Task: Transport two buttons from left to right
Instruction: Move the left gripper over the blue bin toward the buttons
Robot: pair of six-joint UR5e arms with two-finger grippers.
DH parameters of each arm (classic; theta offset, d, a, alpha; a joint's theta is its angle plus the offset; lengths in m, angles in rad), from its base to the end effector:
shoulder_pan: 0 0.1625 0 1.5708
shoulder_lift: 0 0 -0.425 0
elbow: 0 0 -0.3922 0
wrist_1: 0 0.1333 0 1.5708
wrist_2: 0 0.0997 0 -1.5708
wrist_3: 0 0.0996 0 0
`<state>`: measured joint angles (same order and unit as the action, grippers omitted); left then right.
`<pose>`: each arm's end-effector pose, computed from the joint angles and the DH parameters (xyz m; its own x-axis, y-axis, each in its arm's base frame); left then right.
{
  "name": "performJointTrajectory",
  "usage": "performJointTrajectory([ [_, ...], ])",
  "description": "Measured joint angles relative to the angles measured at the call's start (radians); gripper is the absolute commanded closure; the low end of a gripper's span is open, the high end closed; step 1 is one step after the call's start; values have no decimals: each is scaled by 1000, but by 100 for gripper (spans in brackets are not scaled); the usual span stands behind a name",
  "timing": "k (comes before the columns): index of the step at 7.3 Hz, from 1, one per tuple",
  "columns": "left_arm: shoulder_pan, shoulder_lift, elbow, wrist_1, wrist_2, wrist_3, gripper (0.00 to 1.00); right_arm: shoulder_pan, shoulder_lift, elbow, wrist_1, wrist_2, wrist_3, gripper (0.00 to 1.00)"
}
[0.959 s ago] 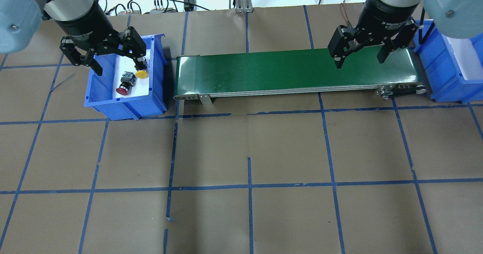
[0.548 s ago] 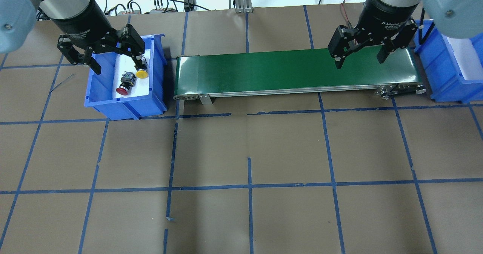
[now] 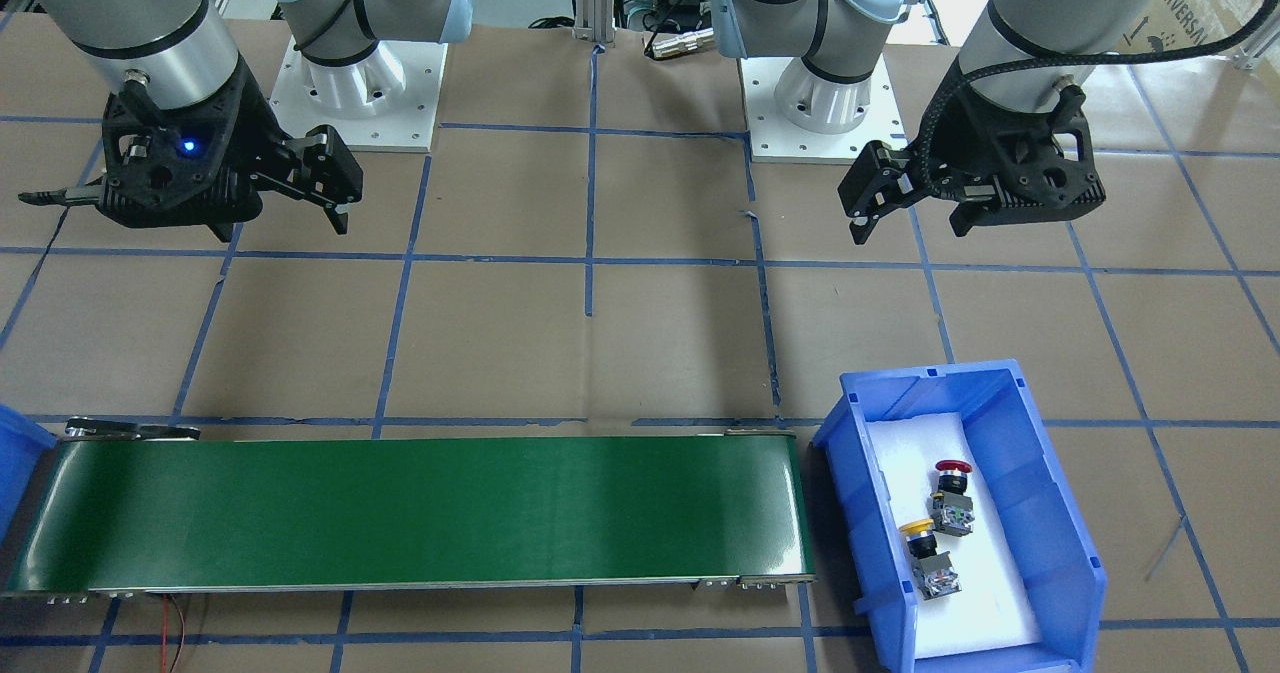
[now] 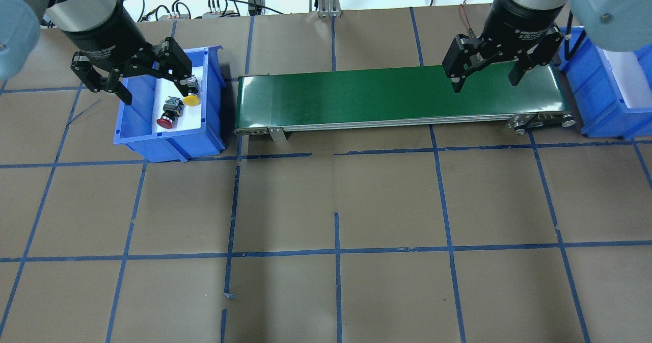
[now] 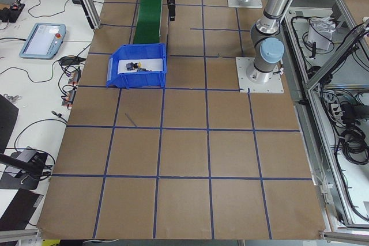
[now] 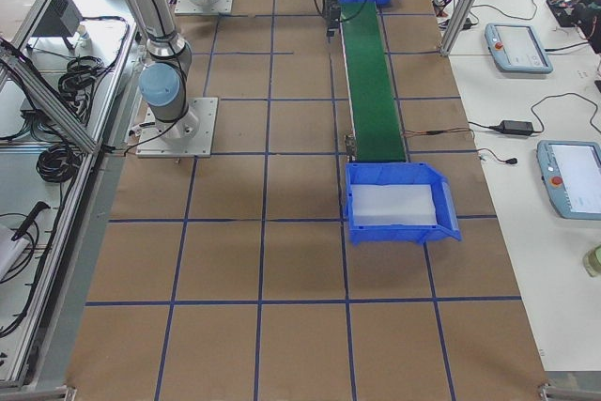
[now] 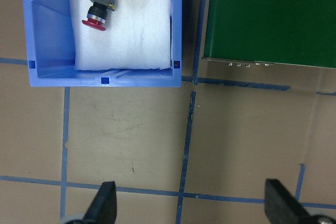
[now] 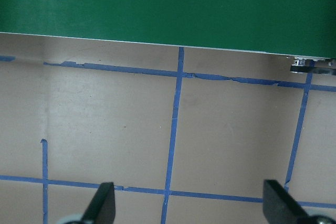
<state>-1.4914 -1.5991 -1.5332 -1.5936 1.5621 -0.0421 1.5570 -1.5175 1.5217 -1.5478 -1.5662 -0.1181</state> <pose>-0.0939 -0.5116 0.4900 -0.9926 -0.1213 0.0081 -0.1212 0.9925 0.0139 0.1267 -0.5136 0.4830 -0.9946 -0.1039 -0.0078 -0.1041 0.9942 0.0265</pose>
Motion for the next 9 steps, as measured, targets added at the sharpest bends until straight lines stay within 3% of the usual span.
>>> performJointTrajectory([
  [9, 28, -33, 17, 18, -12, 7, 0, -6, 27, -18, -62, -55, 8, 0],
])
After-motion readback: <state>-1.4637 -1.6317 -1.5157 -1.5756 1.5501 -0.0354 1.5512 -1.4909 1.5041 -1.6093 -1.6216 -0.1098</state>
